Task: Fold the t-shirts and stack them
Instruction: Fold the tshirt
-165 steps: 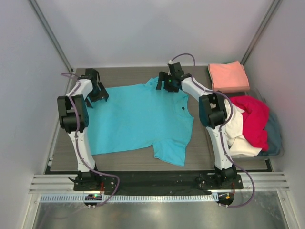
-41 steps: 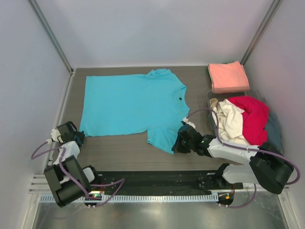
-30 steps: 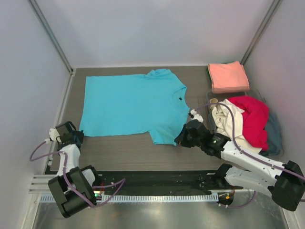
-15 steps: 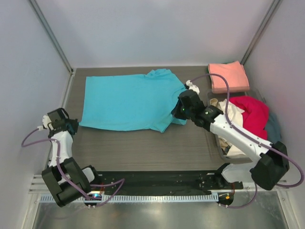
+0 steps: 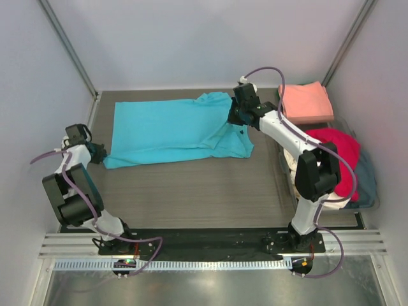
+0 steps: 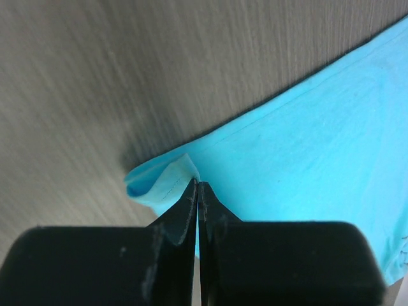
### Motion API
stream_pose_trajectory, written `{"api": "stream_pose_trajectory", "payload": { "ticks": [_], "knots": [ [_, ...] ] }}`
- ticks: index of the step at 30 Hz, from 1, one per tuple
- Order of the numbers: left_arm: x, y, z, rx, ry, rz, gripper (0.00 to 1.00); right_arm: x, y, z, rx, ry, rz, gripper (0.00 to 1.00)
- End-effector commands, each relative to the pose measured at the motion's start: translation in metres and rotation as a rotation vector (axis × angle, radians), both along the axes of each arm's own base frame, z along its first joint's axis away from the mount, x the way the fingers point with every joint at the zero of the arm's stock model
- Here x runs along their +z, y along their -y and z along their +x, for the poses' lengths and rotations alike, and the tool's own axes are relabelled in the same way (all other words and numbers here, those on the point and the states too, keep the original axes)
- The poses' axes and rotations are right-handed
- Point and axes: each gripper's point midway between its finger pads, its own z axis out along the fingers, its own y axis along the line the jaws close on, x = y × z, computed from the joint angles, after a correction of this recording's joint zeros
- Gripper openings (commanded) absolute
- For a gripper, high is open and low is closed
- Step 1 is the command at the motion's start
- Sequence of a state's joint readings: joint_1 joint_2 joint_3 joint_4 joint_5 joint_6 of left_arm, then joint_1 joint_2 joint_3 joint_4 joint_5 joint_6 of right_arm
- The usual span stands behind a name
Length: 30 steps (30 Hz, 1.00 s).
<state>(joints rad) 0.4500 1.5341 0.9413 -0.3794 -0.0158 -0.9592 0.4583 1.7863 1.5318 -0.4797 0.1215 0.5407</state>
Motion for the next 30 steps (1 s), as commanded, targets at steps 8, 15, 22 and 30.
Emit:
{"api": "stream_pose_trajectory", "payload": {
  "ticks": [8,15,22,30],
  "knots": [
    [-0.004,0.014,0.05,-0.131,-0.071,0.07,0.0,0.001,0.014,0.064,-0.016,0.038,-0.004,0.01],
    [-0.004,0.006,0.068,-0.187,-0.122,0.112,0.0,-0.025,0.017,0.097,-0.022,0.001,0.007,0.02],
    [0.032,0.001,0.084,-0.264,-0.121,0.165,0.55,-0.021,0.05,0.119,-0.118,-0.011,0.003,0.69],
    [0.046,0.027,0.035,-0.218,-0.026,0.146,0.75,-0.027,0.063,0.053,-0.126,-0.062,0.052,0.75]
  ]
}}
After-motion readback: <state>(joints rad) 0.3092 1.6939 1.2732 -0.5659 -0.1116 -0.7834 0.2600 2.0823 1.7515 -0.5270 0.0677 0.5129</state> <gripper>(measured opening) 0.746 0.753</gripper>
